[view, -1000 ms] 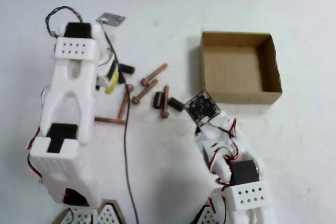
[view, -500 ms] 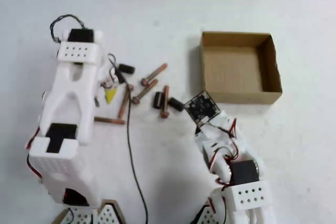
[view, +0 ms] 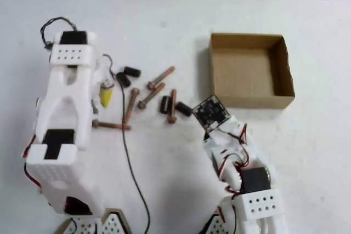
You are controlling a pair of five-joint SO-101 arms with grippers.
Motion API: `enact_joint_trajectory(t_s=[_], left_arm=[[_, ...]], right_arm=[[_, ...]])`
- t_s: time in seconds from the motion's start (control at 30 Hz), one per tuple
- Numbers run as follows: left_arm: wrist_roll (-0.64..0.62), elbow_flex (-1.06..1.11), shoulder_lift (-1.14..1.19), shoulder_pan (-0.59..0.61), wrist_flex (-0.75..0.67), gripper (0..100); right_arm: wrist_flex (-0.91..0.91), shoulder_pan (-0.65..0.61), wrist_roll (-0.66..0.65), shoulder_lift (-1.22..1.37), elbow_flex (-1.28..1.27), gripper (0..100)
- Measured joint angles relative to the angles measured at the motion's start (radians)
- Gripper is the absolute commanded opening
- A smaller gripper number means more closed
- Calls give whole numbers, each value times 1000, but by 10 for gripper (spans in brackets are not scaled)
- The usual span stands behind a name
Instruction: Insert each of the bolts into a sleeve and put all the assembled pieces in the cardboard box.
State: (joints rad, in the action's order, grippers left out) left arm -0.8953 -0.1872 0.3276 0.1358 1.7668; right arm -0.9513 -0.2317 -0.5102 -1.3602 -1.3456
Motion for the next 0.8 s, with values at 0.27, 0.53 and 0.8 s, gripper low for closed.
enact_joint_trajectory(t_s=[0.27,0.53,0.8], left_arm=[[-26,0,0,3,0,128],[-178,107,0,3,-15,128],[-181,206,0,-9,-107,128]], right_arm=[[0,2,0,0,0,16],[0,0,0,0,0,16],[0,0,0,0,0,16]])
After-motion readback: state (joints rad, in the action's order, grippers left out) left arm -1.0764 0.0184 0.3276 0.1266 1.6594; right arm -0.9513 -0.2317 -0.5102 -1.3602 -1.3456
